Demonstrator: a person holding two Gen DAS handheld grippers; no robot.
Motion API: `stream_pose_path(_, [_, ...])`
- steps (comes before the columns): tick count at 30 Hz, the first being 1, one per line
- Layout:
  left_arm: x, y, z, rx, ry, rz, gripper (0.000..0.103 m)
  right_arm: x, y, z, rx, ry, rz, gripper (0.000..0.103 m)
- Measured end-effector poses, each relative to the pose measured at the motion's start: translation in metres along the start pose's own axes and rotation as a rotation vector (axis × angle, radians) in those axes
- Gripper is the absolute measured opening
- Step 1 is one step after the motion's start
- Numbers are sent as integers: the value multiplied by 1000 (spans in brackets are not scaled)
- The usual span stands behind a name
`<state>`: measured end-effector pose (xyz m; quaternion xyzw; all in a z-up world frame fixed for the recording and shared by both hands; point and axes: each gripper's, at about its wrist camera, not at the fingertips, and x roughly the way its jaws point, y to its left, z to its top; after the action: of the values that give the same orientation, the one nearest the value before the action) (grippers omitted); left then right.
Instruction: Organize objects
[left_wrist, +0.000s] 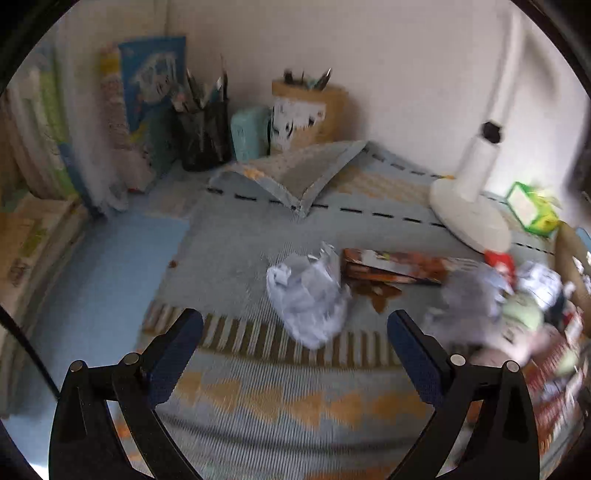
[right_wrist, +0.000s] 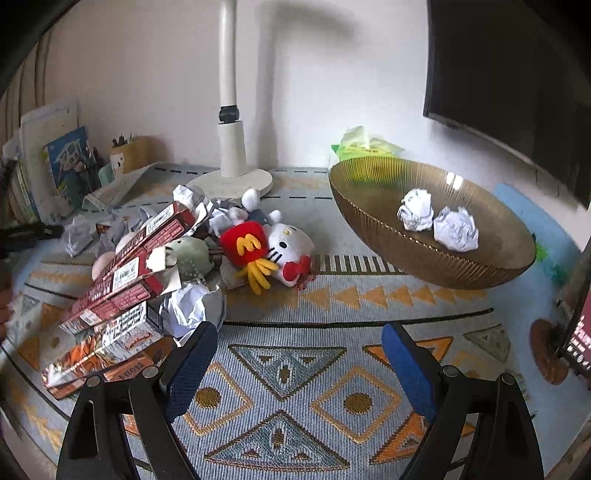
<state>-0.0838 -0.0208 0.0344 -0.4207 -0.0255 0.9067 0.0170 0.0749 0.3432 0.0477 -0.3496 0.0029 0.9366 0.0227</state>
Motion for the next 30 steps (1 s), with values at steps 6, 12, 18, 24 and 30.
stream_pose_path(6, [32,0,6,-66,60,-102,73,16,-38,4,182,74,104,90])
stream_pose_path(12, [19,-1,-1,-68,-4,-156,48,18,-36,5,174,90,152,90])
stream_pose_path(18, [5,-4,-3,-48,-68,-151,49,17,-13,9,125,103,276,70])
stream_pose_path(24, [7,0,1,-51,-76,-144,48,38,3,19,161,165,350,56])
stream_pose_path(30, [10,5,1,-74,-69,-160,49,56,18,28,155,212,373,40])
